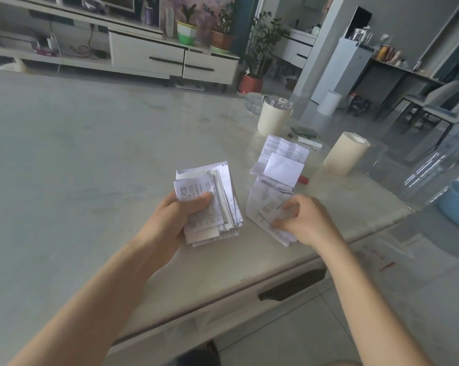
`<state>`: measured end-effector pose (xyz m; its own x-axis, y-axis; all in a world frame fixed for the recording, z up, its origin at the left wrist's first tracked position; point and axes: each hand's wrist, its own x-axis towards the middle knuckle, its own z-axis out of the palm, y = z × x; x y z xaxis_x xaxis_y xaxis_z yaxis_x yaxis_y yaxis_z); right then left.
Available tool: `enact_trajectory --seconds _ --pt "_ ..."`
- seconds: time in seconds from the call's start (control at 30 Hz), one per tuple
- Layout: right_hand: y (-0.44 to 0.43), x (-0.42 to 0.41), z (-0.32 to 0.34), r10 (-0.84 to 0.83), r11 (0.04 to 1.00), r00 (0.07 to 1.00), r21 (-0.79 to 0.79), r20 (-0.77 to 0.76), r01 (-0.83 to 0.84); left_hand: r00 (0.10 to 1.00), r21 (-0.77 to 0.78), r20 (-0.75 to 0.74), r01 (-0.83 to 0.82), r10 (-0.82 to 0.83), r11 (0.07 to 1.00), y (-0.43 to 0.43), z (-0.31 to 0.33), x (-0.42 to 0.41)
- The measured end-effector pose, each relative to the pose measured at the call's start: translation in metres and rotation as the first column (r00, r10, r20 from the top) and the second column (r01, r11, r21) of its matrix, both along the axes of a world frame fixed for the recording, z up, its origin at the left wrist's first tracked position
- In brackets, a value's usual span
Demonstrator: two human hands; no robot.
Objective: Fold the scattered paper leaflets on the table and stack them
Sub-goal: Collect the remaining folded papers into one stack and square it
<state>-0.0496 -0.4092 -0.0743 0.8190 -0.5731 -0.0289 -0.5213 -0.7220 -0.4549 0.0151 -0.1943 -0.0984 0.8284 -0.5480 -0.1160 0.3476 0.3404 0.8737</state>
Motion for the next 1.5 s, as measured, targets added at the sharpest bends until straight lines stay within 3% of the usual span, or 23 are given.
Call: enact_trajectory --seconds 0.07,0.2,0.27,0.43,0.5,0.57,0.6,0.63,0.7,0.8,0.9,0.97,1.03,1.1,1.2,1.3,1.4,1.5 --pt "-0.002 0.001 0.001 -0.019 0.997 0.998 -0.070 -0.053 0.016 1.000 0.001 -0.002 -0.002 0.002 1.000 0.000 0.000 0.000" --pt "-0.010 0.001 0.001 -0.035 0.996 0.999 0.084 -0.040 0.038 1.000 0.003 -0.006 -0.002 0.002 1.000 0.000 0.001 0.000" --pt "-0.009 0.000 0.001 -0.004 0.994 1.000 0.106 0.014 0.003 1.000 0.000 -0.013 -0.006 0.006 1.000 0.000 0.000 0.000" --pt "-0.014 -0.003 0.007 0.000 0.999 0.961 -0.035 0.277 0.010 0.999 -0.012 -0.030 -0.018 0.018 1.000 -0.001 0.001 -0.001" --pt "0.001 -0.004 0.018 -0.009 0.986 0.875 0.148 0.484 -0.072 0.999 -0.002 -0.041 -0.025 0.025 1.000 -0.001 0.002 -0.001" --pt "0.039 -0.005 0.030 -0.049 0.868 0.776 0.411 0.629 -0.278 0.999 0.007 -0.036 -0.022 0.022 1.000 -0.003 0.004 -0.003" --pt "0.061 -0.004 0.029 -0.026 0.821 0.761 0.448 0.648 -0.353 0.999 0.007 -0.020 -0.031 0.031 0.999 -0.002 0.003 -0.003" --pt "0.081 -0.002 0.026 0.037 0.827 0.755 0.405 0.655 -0.391 0.999 0.010 0.012 -0.034 0.034 0.999 -0.002 0.004 -0.004" --pt "0.113 0.005 0.009 0.164 0.911 0.718 0.174 0.677 -0.373 0.996 0.020 0.077 -0.040 0.038 0.999 0.000 0.006 -0.007" --pt "0.128 0.017 -0.017 0.254 0.967 0.665 -0.198 0.703 -0.160 0.994 -0.012 0.094 -0.048 0.049 0.999 0.001 0.010 -0.013" --pt "0.128 0.025 -0.027 0.292 0.937 0.672 -0.344 0.680 -0.059 0.997 -0.041 -0.003 -0.072 0.072 0.997 0.002 0.010 -0.011" --pt "0.125 0.026 -0.028 0.300 0.930 0.685 -0.362 0.663 -0.057 0.999 -0.085 -0.019 -0.040 0.038 0.996 0.001 0.010 -0.008" --pt "0.123 0.026 -0.027 0.283 0.941 0.703 -0.330 0.652 -0.073 0.999 -0.047 0.044 -0.001 0.003 0.999 0.000 0.009 -0.008" --pt "0.124 0.026 -0.025 0.303 0.940 0.723 -0.321 0.621 -0.118 0.992 -0.001 0.106 -0.061 0.061 0.998 0.000 0.008 -0.009" --pt "0.107 0.019 -0.005 0.301 0.952 0.717 -0.155 0.629 -0.263 0.988 -0.029 0.097 -0.116 0.118 0.993 0.000 0.004 -0.009" --pt "0.044 0.005 0.021 0.092 0.996 0.697 -0.064 0.711 -0.066 0.989 -0.052 0.072 -0.123 0.126 0.991 0.000 0.002 -0.006" --pt "-0.001 -0.009 0.017 -0.071 0.986 0.894 0.167 0.442 -0.004 0.988 -0.061 0.046 -0.142 0.145 0.988 -0.002 0.000 -0.004" --pt "-0.002 -0.007 -0.002 -0.038 0.944 0.988 0.329 0.147 -0.013 0.988 -0.040 0.005 -0.152 0.153 0.988 -0.002 -0.002 -0.001"
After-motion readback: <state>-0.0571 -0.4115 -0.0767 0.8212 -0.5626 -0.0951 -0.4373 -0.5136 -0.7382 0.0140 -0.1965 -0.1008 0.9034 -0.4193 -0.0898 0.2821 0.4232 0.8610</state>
